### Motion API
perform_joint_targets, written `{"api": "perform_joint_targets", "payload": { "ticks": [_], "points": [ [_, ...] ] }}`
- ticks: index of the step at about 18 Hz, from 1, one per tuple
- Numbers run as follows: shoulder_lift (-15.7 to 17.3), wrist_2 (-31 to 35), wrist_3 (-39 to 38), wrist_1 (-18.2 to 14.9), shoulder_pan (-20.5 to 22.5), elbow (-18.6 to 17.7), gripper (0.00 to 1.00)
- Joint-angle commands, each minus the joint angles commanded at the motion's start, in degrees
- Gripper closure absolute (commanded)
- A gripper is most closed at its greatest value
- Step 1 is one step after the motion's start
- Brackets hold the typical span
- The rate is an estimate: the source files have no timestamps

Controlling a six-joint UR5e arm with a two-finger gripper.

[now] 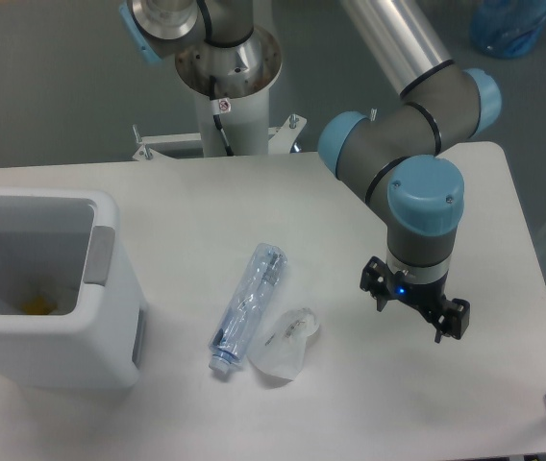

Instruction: Place the trash in the trash can

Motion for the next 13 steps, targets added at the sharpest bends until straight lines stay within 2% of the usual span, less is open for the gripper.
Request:
{"api": "perform_joint_targets", "payload": {
  "ticks": [7,9,11,13],
  "points": [
    [0.4,-1.2,-0.3,0.1,0.1,-0.1,0.0],
    [0.3,-3.1,-2.5,0.1,0.3,-0.2,0.0],
    [0.4,-6.3,-5.3,0.3,0.8,-1.7,0.0],
    [0.9,-8.4,-8.1,2.5,0.8,-3.8,0.0]
  ]
}}
